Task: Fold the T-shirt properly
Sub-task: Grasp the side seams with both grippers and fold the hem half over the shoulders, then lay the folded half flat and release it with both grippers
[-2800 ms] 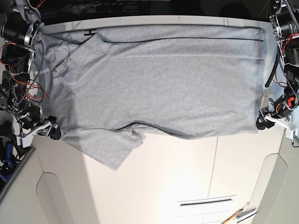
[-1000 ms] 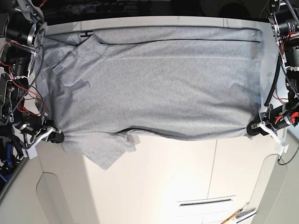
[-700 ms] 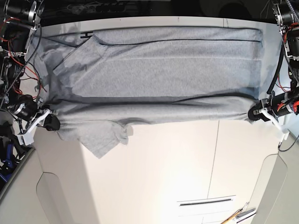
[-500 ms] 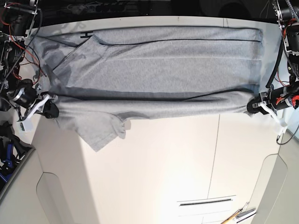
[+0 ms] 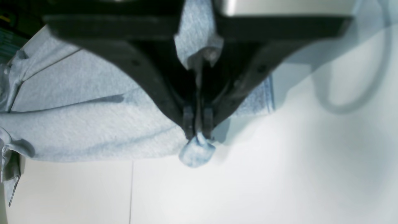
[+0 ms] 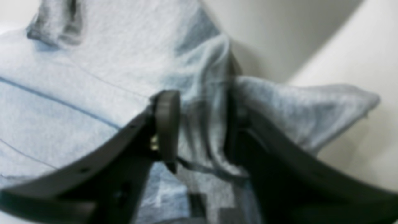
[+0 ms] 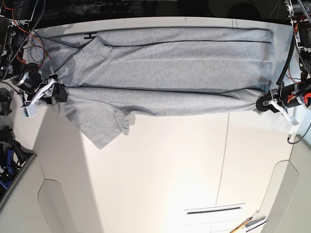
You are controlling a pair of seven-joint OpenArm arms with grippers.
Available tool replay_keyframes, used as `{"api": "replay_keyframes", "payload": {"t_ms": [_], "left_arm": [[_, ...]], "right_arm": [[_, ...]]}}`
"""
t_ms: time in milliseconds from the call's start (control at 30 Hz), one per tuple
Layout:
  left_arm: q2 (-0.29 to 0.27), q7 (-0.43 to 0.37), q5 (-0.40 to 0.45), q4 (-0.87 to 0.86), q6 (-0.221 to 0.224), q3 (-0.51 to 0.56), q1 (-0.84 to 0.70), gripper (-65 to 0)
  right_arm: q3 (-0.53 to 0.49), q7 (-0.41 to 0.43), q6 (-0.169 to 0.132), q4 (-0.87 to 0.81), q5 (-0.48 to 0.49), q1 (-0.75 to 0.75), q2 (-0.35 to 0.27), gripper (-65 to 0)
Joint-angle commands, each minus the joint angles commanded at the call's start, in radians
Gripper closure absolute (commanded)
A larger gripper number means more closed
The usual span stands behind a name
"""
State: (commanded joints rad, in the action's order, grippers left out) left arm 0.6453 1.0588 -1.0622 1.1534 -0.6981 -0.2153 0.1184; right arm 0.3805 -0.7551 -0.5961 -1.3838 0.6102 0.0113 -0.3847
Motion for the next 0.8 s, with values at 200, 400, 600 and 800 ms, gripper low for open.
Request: {"api": "replay_keyframes", "payload": {"t_ms": [200,400,600,800], "left_arm": [[0.0,0.001,0.0,0.0,0.0,0.0,-0.002,0.0],[0.0,0.001,0.0,0.0,0.0,0.0,-0.003,0.0],[0.0,0.004,-0.001,0.0,0.0,0.0,-0.005,0.0],[0.0,0.005,-0.004,0.0,0.0,0.0,-0.005,0.0]], "right_arm": [[0.058,0.073,0.008,-0.05,0.076,-0.01,0.005,-28.9],[0.07,0.114,0.017,-0.033,-0.05,-0.142,0.022,-28.9],[-0.007,0.175,0.016,0.151,-0.134,-0.276,0.039,-28.9],[-0.175,0.229,0.016,0.369,-0.161,-0.358,0.05,-30.0]]}}
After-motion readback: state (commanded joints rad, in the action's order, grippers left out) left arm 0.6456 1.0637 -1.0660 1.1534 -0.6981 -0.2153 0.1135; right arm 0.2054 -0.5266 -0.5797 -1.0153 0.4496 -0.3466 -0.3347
